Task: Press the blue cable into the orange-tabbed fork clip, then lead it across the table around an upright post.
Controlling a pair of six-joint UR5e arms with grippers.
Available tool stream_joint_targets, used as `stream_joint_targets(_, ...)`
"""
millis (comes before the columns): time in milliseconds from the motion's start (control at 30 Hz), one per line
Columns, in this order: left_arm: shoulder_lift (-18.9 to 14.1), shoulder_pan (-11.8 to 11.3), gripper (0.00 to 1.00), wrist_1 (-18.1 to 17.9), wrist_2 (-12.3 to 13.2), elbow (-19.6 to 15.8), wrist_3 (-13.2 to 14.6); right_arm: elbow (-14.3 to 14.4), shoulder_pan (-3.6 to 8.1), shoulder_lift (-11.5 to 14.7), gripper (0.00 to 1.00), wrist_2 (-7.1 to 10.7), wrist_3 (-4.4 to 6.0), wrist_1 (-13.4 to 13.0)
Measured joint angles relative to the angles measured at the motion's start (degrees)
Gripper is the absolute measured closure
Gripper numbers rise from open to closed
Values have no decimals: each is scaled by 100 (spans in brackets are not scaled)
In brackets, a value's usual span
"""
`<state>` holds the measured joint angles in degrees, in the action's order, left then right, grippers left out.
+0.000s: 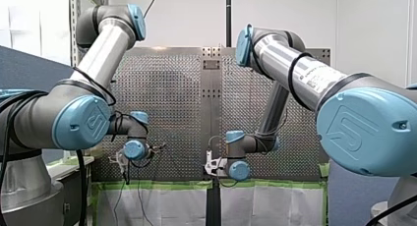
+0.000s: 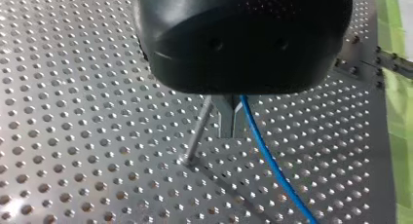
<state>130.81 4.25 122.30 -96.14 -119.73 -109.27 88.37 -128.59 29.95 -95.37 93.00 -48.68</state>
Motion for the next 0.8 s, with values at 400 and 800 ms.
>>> stream_joint_targets(400,97,-30,100,206,93,444,-130,-16,37,-1,100,6,-1,30)
stream_joint_targets(800,105,-137,100,250,277,612,-489,-174,171,-1,100,8,0,203)
